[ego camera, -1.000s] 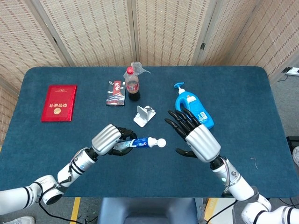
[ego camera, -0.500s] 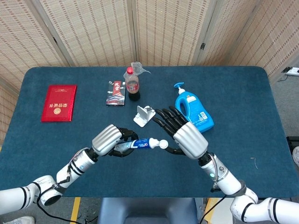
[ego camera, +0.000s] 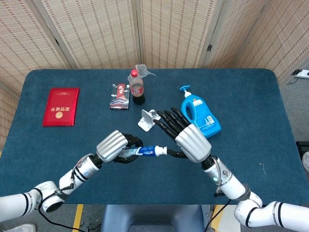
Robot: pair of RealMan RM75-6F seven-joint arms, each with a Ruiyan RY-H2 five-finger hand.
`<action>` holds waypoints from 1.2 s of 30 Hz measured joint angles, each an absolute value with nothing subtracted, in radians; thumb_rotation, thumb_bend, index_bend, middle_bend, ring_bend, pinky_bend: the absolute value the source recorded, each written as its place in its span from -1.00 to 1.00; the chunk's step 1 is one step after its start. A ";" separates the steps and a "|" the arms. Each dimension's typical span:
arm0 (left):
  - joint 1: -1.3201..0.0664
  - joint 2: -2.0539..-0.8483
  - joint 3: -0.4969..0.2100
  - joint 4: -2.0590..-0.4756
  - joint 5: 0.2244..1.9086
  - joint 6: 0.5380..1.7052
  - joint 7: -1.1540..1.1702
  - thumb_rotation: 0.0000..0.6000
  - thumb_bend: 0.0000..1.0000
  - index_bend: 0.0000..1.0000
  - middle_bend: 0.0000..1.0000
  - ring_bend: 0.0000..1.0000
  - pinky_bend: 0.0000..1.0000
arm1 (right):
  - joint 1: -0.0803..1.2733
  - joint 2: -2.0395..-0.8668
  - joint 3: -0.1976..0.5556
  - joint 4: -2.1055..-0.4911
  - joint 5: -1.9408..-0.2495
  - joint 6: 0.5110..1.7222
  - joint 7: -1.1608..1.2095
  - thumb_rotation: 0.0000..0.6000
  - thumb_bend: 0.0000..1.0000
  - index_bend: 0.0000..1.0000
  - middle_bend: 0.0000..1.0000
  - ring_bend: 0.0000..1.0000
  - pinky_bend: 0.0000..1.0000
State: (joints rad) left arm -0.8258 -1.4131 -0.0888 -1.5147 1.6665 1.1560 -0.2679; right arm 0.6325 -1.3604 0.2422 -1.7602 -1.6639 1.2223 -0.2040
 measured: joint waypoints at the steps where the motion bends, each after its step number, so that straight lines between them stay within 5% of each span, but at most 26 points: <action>1: -0.826 -1.415 -0.088 -1.512 1.665 1.152 -0.259 1.00 0.26 0.53 0.65 0.56 0.61 | 0.637 -1.362 0.243 -1.761 -1.660 1.219 -0.208 1.00 -1.00 -1.00 -1.00 -1.00 -1.00; 16: -0.789 -1.454 -0.084 -1.438 1.667 1.232 -0.312 1.00 0.26 0.52 0.65 0.56 0.61 | 0.642 -1.297 0.215 -1.861 -1.616 1.182 -0.178 0.94 -1.00 -1.00 -1.00 -1.00 -1.00; 22: -0.771 -1.481 -0.076 -1.394 1.689 1.283 -0.366 1.00 0.26 0.52 0.65 0.57 0.61 | 0.642 -1.235 0.178 -1.917 -1.612 1.133 -0.113 0.28 -1.00 -1.00 -1.00 -1.00 -1.00; 32: -0.765 -1.502 -0.088 -1.381 1.704 1.328 -0.400 1.00 0.26 0.52 0.65 0.57 0.61 | 0.660 -1.257 0.172 -1.908 -1.602 1.117 -0.035 -0.24 -1.00 -1.00 -1.00 -1.00 -1.00; 36: -0.765 -1.511 -0.089 -1.377 1.698 1.323 -0.397 1.00 0.27 0.52 0.65 0.56 0.61 | 0.669 -1.275 0.178 -1.902 -1.600 1.119 0.016 -0.70 -1.00 -1.00 -1.00 -1.00 -1.00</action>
